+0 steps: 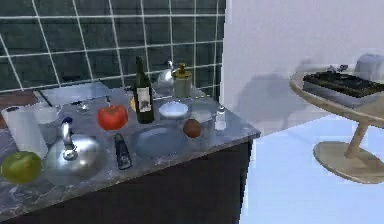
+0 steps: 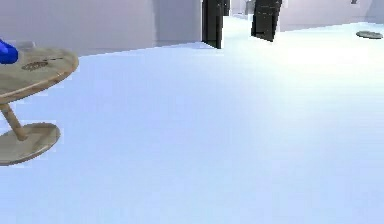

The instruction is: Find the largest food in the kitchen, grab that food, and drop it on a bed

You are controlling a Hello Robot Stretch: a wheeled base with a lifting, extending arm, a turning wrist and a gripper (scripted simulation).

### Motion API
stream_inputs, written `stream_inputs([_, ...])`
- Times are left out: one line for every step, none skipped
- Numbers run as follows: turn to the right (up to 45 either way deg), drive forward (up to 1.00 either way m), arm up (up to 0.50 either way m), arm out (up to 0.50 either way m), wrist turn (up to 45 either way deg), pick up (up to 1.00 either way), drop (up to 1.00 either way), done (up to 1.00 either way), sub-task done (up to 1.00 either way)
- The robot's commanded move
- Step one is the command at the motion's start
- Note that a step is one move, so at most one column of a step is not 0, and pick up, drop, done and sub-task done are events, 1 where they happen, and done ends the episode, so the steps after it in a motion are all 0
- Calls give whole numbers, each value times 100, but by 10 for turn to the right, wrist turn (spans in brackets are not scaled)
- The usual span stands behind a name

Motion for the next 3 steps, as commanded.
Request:
stream_inputs([-450,0,0,0,0,0,0,0,0])
stream_inputs([-450,0,0,0,0,0,0,0,0])
stream_inputs([-390,0,0,0,0,0,0,0,0])
